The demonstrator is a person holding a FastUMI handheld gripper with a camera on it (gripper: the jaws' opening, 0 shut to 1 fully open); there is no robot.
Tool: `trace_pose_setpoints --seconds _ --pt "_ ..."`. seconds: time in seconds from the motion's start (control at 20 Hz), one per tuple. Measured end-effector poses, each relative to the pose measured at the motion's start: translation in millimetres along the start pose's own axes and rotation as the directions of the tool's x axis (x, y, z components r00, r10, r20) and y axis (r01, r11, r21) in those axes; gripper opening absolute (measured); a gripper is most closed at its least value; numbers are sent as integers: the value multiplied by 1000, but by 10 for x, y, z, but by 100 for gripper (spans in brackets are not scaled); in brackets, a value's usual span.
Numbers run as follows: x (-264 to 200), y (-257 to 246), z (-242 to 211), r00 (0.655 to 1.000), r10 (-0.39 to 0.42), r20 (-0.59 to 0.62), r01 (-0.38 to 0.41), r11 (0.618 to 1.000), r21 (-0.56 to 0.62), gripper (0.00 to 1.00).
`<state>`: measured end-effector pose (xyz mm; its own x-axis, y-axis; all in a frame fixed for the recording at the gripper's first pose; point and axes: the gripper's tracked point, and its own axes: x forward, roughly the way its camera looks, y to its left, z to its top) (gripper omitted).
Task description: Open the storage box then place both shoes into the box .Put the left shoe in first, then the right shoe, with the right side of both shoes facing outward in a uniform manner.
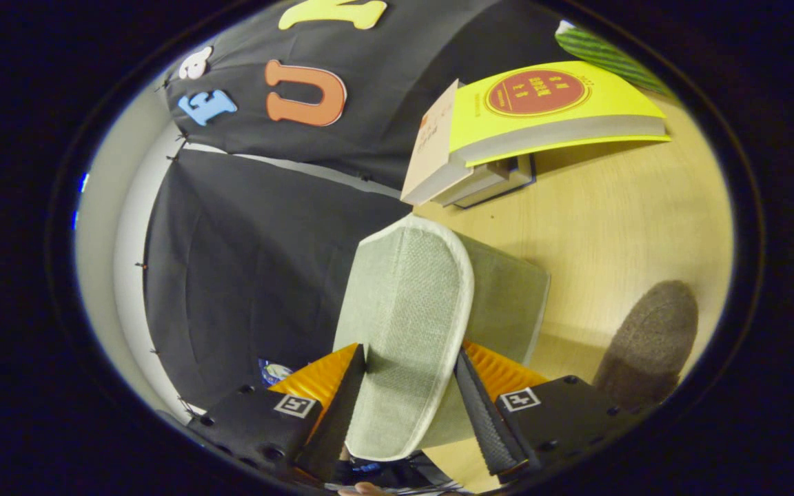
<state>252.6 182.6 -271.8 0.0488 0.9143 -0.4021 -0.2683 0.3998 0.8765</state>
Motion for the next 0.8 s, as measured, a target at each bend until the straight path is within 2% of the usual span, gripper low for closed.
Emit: trace_pose_setpoints --seconds 0.35,0.5,0.8 --pt "-117 -15 -4 999 -50 14 50 998 -22 67" --pt "-194 9 18 997 -75 34 77 995 -67 48" --pt "-344 234 84 982 -157 109 176 964 -198 18"
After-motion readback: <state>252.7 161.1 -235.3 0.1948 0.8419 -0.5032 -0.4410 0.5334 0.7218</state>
